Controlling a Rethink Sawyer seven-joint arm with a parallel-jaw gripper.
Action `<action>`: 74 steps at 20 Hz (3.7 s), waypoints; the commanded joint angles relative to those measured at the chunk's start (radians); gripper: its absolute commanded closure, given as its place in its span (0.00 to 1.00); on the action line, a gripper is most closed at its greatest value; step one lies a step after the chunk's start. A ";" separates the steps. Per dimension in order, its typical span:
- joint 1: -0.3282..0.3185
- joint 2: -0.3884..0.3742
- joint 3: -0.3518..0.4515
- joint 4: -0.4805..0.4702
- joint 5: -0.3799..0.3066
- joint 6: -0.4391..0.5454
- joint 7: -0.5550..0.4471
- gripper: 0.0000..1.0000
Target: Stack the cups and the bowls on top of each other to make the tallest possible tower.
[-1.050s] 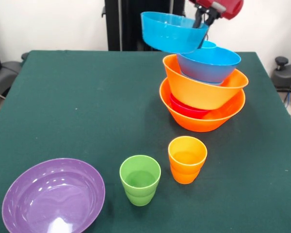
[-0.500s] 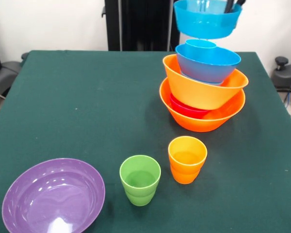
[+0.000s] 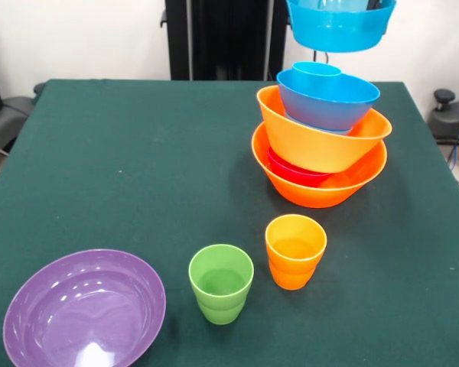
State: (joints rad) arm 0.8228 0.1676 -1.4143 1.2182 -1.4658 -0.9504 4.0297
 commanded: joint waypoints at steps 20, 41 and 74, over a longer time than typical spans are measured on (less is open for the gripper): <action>-0.026 0.109 0.190 -0.080 0.039 0.017 0.151 1.00; -0.009 0.129 0.183 -0.055 0.005 -0.066 0.173 1.00; -0.023 0.103 0.240 -0.058 0.034 -0.053 0.080 1.00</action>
State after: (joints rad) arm 0.8167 0.2398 -1.3579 1.2179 -1.4577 -1.0045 4.0297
